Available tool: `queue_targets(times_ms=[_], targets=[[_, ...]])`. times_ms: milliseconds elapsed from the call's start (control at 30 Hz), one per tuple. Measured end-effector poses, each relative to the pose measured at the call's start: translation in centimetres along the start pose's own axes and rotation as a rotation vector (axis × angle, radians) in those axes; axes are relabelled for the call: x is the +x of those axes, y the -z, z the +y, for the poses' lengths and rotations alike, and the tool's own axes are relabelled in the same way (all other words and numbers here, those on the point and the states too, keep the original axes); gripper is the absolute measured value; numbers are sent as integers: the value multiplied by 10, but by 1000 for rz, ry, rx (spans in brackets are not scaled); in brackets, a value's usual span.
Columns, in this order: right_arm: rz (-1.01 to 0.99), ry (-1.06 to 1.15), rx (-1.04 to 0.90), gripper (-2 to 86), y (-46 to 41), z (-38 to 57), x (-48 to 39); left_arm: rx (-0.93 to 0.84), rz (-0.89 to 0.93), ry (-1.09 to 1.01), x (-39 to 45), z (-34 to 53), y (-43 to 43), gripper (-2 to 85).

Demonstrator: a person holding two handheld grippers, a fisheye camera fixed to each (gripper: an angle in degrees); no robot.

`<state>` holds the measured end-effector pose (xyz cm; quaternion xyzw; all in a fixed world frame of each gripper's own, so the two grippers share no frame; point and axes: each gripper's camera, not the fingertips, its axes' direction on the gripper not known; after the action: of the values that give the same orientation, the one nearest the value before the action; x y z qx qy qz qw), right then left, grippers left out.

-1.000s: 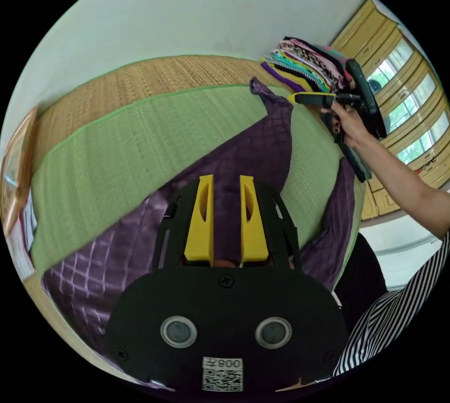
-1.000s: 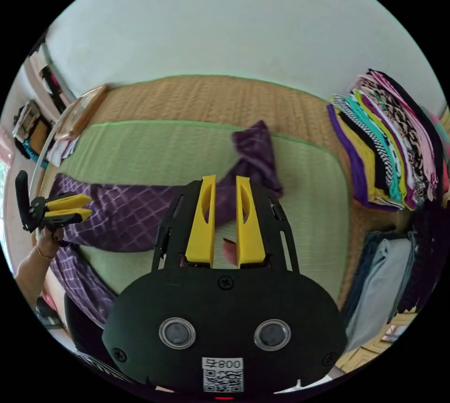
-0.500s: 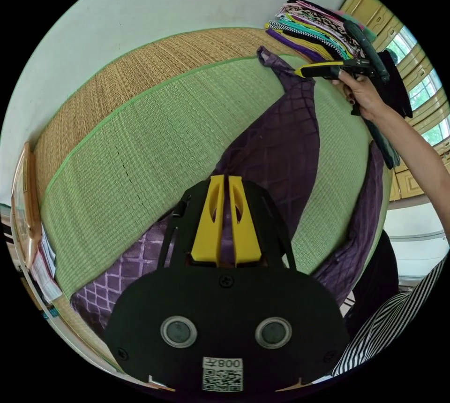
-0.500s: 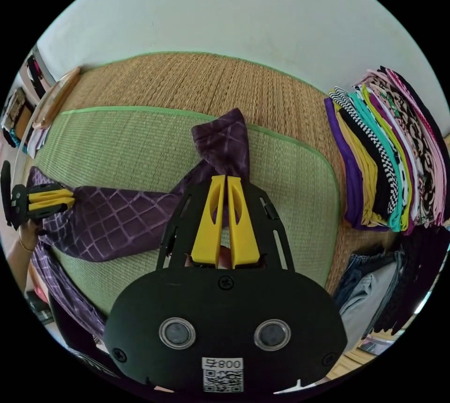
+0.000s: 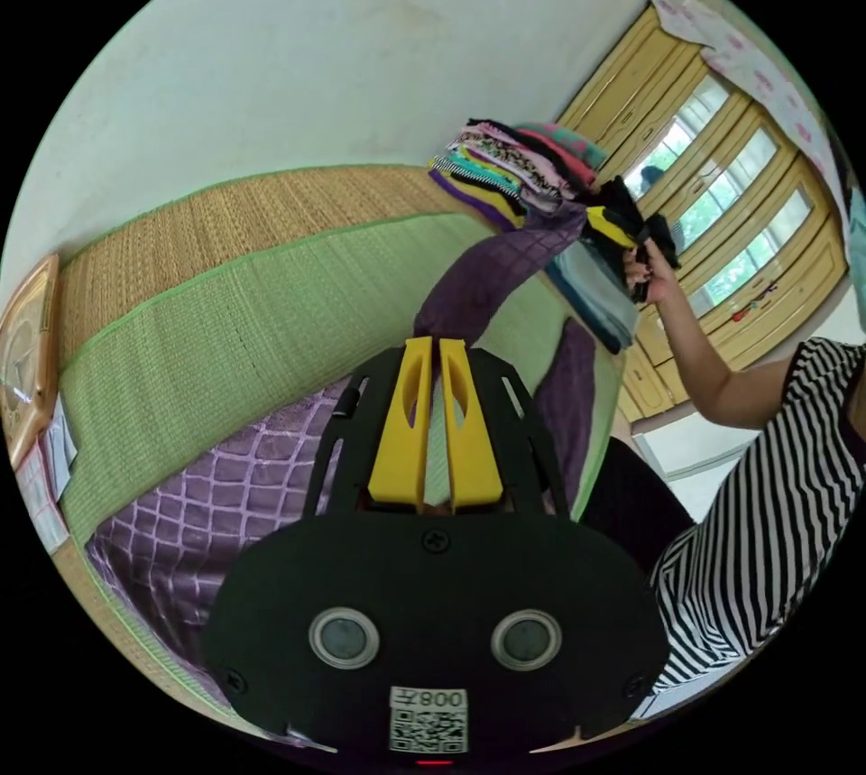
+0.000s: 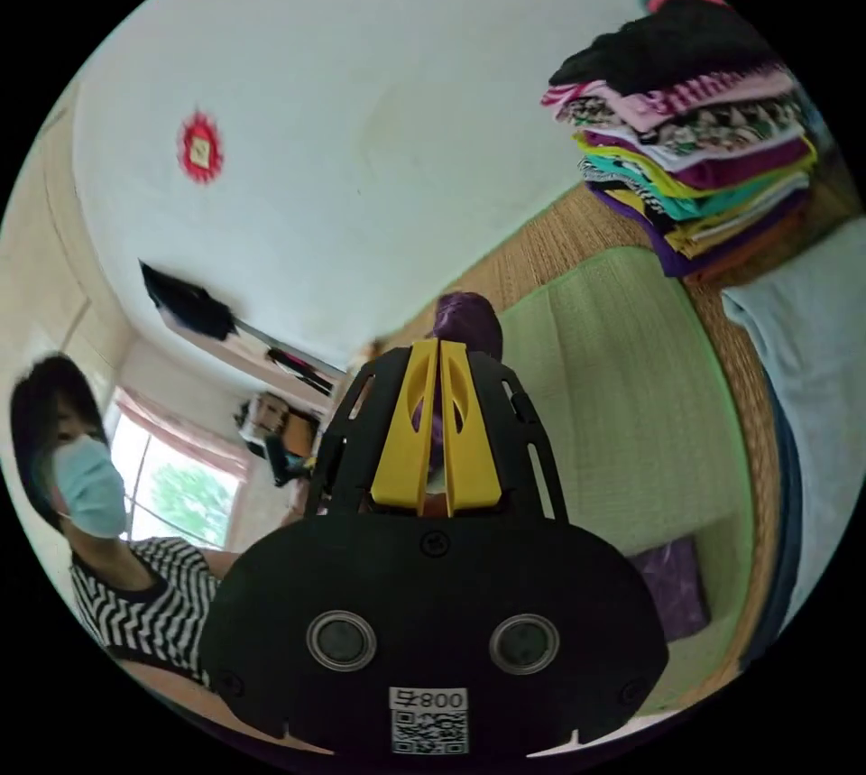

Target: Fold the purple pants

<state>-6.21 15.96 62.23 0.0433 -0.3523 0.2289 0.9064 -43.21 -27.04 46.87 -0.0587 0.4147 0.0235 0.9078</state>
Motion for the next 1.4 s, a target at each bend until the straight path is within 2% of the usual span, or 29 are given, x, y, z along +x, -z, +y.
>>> queue_targets(times_ms=[100, 233, 433, 500, 600, 767, 900, 1133, 1267, 1400], targets=[[-64, -43, 95, 1, 30, 22, 14, 28, 73, -20, -4, -4, 8, 15], [2, -31, 115, 2, 32, 25, 26, -4, 34, -2, -17, -18, -6, 16], [286, -115, -48, 10, -42, -8, 89, -168, -88, 217, -70, -33, -73, 26], [432, -192, -117, 15, -71, -12, 120, -163, -125, 266, -78, -29, -78, 30], [475, -156, -139, 17, -91, -4, 130, -114, -127, 261, -75, -16, -71, 31], [579, -25, -307, 11, -151, 15, 137, -172, -443, 293, -70, 20, -60, 13], [771, 81, -441, 1, -201, 29, 141, -270, -534, 366, -85, 38, -71, 4], [754, 48, -446, -4, -181, 61, 144, -226, -644, 416, -100, 41, -69, 1], [669, 8, -412, -4, -162, 91, 150, -195, -565, 470, -107, 47, -64, 1], [635, 6, -392, -1, -165, 104, 146, -193, -535, 416, -91, 46, -65, 3]])
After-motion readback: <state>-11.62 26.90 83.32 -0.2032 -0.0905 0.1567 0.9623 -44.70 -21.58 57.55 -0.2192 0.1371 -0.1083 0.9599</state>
